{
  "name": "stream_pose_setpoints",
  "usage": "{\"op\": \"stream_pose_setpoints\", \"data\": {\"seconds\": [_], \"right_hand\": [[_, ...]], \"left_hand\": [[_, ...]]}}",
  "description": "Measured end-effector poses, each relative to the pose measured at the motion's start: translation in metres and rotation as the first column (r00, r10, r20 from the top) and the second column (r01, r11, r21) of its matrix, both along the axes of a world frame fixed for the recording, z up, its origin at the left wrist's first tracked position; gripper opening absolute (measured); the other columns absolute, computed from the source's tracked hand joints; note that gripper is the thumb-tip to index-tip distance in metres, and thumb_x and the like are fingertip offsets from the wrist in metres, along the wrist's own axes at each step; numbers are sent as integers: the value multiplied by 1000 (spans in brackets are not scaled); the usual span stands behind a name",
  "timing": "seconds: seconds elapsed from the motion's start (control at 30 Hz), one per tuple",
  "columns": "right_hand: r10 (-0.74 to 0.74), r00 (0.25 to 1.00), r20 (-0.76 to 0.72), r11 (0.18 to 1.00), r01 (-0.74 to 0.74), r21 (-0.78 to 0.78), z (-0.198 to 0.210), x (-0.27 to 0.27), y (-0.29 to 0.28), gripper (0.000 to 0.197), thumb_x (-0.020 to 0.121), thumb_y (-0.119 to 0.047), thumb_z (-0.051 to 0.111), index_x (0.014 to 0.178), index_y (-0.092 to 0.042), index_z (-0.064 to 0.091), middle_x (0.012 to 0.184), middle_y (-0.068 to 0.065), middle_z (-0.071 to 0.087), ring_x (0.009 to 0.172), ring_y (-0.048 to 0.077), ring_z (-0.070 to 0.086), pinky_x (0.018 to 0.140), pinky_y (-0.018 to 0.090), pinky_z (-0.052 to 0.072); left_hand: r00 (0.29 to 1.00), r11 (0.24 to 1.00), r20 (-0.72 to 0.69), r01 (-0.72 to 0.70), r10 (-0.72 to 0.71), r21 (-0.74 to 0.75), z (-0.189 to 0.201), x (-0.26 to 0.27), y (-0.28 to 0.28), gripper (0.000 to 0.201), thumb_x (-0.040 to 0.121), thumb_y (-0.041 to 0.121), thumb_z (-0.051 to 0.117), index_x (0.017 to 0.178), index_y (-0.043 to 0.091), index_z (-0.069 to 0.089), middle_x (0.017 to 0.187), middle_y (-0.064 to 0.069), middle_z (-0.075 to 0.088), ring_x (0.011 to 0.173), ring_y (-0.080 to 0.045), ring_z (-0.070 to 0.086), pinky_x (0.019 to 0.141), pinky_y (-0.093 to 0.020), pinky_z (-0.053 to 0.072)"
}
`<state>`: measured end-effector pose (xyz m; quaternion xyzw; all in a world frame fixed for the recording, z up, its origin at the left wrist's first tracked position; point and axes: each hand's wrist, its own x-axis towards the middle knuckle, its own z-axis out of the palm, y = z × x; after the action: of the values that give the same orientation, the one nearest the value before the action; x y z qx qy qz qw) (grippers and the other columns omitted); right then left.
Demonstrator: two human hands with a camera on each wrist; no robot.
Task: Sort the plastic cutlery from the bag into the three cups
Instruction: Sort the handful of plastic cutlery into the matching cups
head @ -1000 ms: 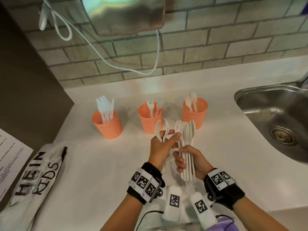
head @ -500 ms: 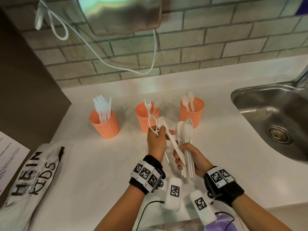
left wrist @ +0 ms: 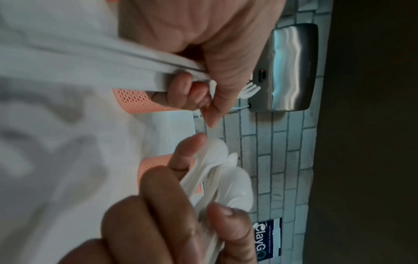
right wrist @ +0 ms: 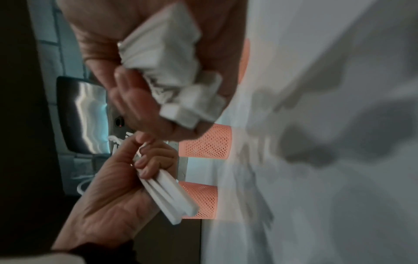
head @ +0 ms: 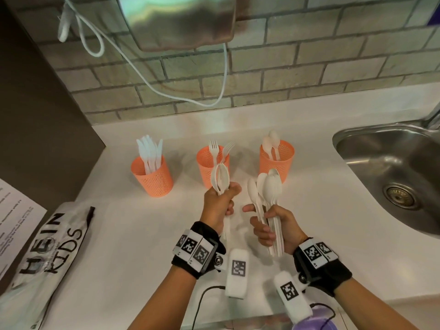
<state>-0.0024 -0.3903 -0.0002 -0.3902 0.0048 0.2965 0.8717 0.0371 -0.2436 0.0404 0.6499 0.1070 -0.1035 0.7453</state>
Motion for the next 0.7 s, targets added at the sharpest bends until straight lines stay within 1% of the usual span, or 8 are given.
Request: {"op": "stream_pose_setpoints", "data": {"seconds": [0.1,0.2,0.3,0.4,0.5,0.57,0.6,0.7], "right_hand": [[-20,994,108,972,45,-231,6,-2,2,37,52,-19,55,89,-12,58,43,-6,32,30,5,26,34,12,24],[-56,958,281,861,189,-472,9,-2,4,23,63,-8,48,85,-11,52,45,-4,30,31,8,24,35,15,24],[-18,917,397,765,269,-585,10,-1,7,20,64,-7,46,82,-12,54,48,-5,36,33,9,29,36,18,28],[44,889,457,715,291,-635,12,-2,6,24,64,-8,47,83,-16,58,49,-10,39,36,6,33,38,19,31],[91,889,449,722,251,-645,15,-3,3,31,63,-8,45,88,-18,61,51,-9,39,38,7,33,40,21,31],[115,905,409,754,188,-629,16,-4,2,37,61,-7,44,93,-16,61,52,-6,38,39,8,32,41,22,31],[124,919,375,781,143,-608,16,-4,1,41,60,-7,44,96,-15,61,51,-6,38,40,8,31,41,22,30],[167,954,249,857,-16,-515,16,-3,-1,48,58,-10,45,105,-14,58,49,-10,39,39,8,28,42,23,27]], "left_hand": [[999,999,28,28,-29,45,6,-8,2,9,82,15,66,76,11,61,53,5,31,40,-7,26,38,-16,23],[990,994,125,48,-61,101,15,-8,7,2,83,18,66,81,16,67,43,13,34,40,-7,26,38,-16,23],[956,978,245,122,-162,171,27,-7,11,11,87,13,61,94,16,69,39,15,42,37,-3,28,37,-14,25],[901,940,313,224,-300,257,39,-8,14,16,88,4,58,101,1,67,46,19,56,39,6,47,43,-2,31],[852,890,314,317,-419,328,44,-9,21,13,86,4,60,97,5,68,66,20,69,59,11,59,58,-2,42],[823,847,293,362,-487,390,41,-7,25,14,85,13,64,96,8,70,86,7,73,83,-1,65,78,-17,51],[809,827,281,386,-516,410,39,-7,25,17,85,18,65,97,6,70,89,-3,72,86,-9,64,81,-24,50],[810,846,314,367,-495,387,37,-9,21,22,84,20,66,87,-2,67,76,-11,65,73,-12,57,72,-22,46]]}}
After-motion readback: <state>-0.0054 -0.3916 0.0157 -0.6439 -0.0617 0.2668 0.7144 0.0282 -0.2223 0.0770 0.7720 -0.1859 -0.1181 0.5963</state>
